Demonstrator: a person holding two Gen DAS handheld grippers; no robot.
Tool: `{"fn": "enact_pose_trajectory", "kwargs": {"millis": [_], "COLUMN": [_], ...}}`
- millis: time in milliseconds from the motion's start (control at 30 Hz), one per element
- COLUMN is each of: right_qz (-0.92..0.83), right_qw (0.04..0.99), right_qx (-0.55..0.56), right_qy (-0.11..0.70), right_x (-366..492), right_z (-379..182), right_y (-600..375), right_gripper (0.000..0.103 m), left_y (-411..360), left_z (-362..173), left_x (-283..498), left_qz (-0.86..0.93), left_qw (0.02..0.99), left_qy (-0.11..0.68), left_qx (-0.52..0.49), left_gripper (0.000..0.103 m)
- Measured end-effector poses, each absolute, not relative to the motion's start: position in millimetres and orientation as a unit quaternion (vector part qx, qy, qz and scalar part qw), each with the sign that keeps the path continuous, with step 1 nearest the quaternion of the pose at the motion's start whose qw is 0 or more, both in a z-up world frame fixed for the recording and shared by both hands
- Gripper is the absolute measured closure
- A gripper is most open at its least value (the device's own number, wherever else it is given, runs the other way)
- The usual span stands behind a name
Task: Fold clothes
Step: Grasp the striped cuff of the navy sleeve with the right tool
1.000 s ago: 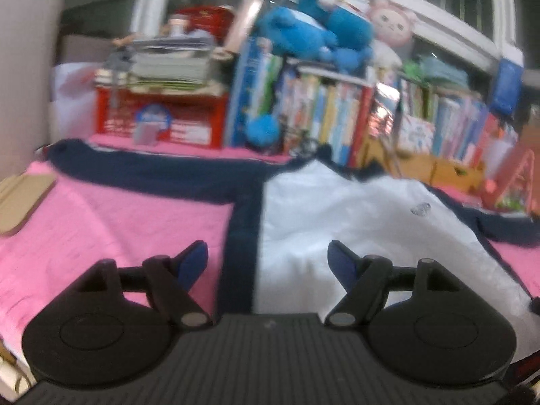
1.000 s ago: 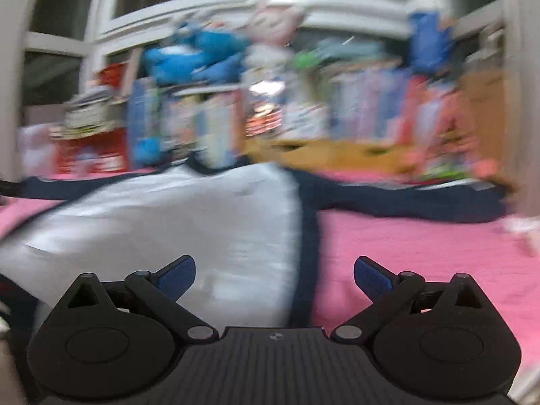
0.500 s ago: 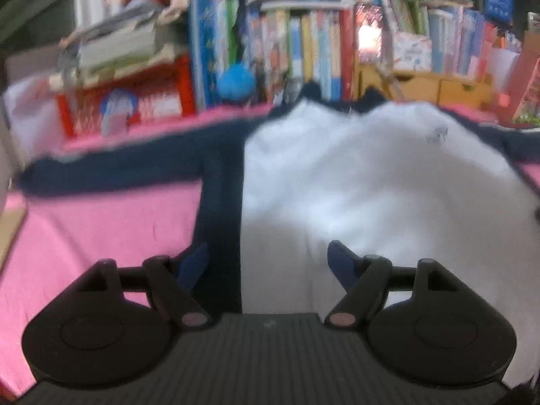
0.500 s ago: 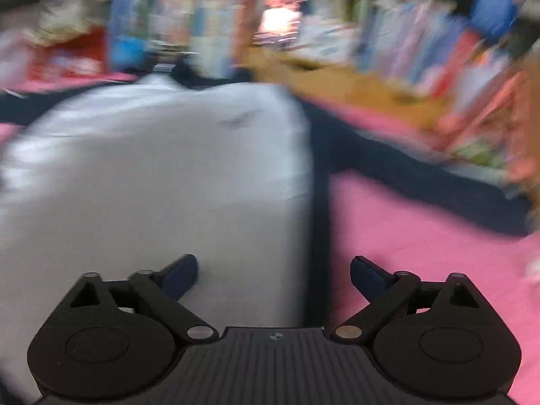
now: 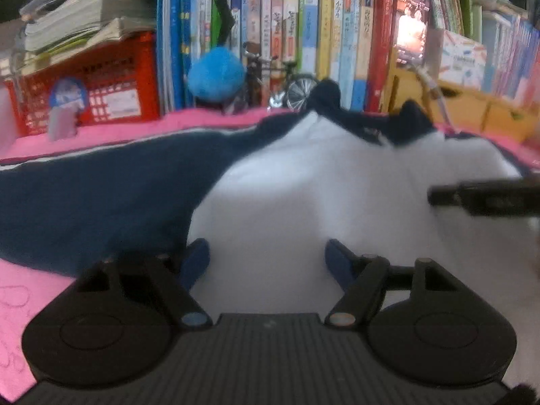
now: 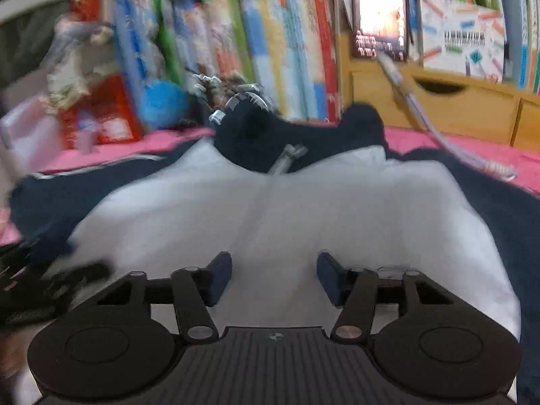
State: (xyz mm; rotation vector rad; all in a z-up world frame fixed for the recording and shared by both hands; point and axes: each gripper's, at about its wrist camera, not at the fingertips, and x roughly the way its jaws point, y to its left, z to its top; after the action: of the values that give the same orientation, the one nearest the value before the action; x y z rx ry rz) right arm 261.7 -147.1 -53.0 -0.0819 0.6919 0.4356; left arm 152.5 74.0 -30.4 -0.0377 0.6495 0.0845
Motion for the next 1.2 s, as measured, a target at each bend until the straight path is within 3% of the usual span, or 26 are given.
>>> {"fn": "enact_pose_trajectory", "kwargs": {"millis": [67,200,333,500,600,733,800,1000,1067,1133,1200], "right_qz": [0.168,0.041,-0.058,0.024,0.150,0.148,0.104,-0.161,-0.189,-0.201,-0.233], "right_qw": [0.931,0.945,0.937,0.955,0.939,0.927,0.935,0.934,0.936,0.938,0.929], "right_qx": [-0.071,-0.033,-0.021,0.007,0.009,-0.056,-0.042,-0.004,0.060,0.138,0.194], "right_qy": [0.317,0.324,0.342,0.295,0.310,0.341,0.336,0.319,0.291,0.246,0.213], "right_x": [284,347,375,329,288,262,262,268,251,223,204], "right_z": [-58,-58,-50,-23,-24,-44,-52,-49,-41,-35,-33], "right_y": [-151,-214,-266,-254,-232,-236,-275,-419,-460,-498,-531], "right_gripper": [0.051,0.048,0.055,0.053,0.051,0.051,0.041,0.040,0.039,0.027,0.023], "left_y": [71,72,72,72,72,73,73,73,73,73,73], "left_z": [-32,-34,-33,-33,-33,-33,-34,-34,-34,-34,-34], "left_x": [152,150,152,155,155,154,154,155,155,155,155], "left_qz": [0.040,0.040,0.041,0.041,0.041,0.041,0.042,0.045,0.045,0.046,0.046], "left_qw": [0.946,0.946,0.945,0.945,0.945,0.945,0.945,0.944,0.944,0.944,0.944], "left_qy": [0.322,0.323,0.324,0.325,0.325,0.325,0.325,0.326,0.327,0.327,0.327], "left_qx": [-0.007,-0.008,-0.006,-0.005,-0.006,-0.006,-0.006,-0.005,-0.006,-0.006,-0.006], "left_gripper": [0.024,0.023,0.023,0.023,0.023,0.022,0.022,0.020,0.019,0.019,0.019]}}
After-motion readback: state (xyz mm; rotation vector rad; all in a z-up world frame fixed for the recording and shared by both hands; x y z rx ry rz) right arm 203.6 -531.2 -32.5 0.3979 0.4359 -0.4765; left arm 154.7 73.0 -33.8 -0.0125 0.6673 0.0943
